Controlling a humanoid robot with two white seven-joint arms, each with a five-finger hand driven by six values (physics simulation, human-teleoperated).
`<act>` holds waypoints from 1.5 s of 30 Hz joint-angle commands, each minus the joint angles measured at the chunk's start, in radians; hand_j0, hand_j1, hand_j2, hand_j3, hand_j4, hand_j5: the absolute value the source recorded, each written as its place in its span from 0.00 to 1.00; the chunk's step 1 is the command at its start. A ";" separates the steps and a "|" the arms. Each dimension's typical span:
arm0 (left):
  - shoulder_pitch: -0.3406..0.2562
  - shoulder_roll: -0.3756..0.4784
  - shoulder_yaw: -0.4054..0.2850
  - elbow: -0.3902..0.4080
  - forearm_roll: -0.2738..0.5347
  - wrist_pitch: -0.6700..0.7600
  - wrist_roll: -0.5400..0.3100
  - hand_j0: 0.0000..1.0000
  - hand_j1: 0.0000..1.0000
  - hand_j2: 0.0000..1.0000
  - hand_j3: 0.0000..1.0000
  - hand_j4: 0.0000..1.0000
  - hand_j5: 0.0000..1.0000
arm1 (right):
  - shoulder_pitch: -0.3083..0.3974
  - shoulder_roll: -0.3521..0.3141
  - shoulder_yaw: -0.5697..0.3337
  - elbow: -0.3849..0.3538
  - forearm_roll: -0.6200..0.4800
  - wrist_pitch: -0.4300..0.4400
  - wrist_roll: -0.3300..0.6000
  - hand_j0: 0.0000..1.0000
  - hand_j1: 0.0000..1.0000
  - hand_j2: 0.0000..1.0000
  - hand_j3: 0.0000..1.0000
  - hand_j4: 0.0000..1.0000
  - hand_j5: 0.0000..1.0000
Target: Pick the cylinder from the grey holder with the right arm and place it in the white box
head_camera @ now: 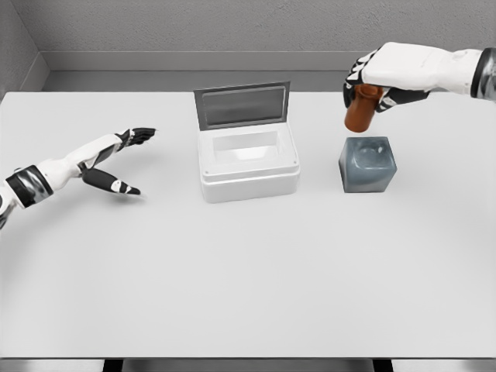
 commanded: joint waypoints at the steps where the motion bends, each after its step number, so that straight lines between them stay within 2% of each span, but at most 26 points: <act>1: 0.000 0.016 0.007 0.021 0.049 0.002 0.001 1.00 1.00 1.00 1.00 1.00 1.00 | -0.002 0.028 -0.002 -0.007 -0.006 0.003 -0.001 0.45 0.45 0.45 0.45 0.45 0.45; 3: -0.002 0.016 0.021 0.041 0.052 0.002 0.001 1.00 1.00 1.00 1.00 1.00 1.00 | -0.002 0.043 -0.002 -0.007 -0.006 0.003 -0.001 0.40 0.40 0.40 0.40 0.40 0.40; 10: 0.000 0.031 0.021 0.041 0.052 0.002 0.001 1.00 1.00 1.00 1.00 1.00 1.00 | -0.017 0.075 -0.001 -0.026 -0.006 0.003 -0.001 0.37 0.37 0.37 0.37 0.37 0.37; 23: 0.000 0.033 0.021 0.039 0.051 0.002 0.001 1.00 1.00 1.00 1.00 1.00 1.00 | -0.038 0.180 0.035 -0.026 -0.002 0.003 -0.001 0.36 0.36 0.36 0.36 0.36 0.36; 36: 0.002 0.033 0.021 0.039 0.051 0.002 0.001 1.00 1.00 1.00 1.00 1.00 1.00 | -0.037 0.204 0.042 0.000 0.011 0.003 -0.001 0.36 0.36 0.36 0.36 0.36 0.36; 39: 0.002 0.033 0.021 0.039 0.051 0.002 0.001 1.00 1.00 1.00 1.00 1.00 1.00 | -0.038 0.235 0.045 0.020 0.023 0.003 -0.001 0.36 0.36 0.36 0.36 0.36 0.36; 45: 0.002 0.033 0.021 0.038 0.049 0.002 0.001 1.00 1.00 1.00 1.00 1.00 1.00 | -0.043 0.236 0.047 0.052 0.028 0.003 -0.001 0.36 0.36 0.36 0.36 0.36 0.36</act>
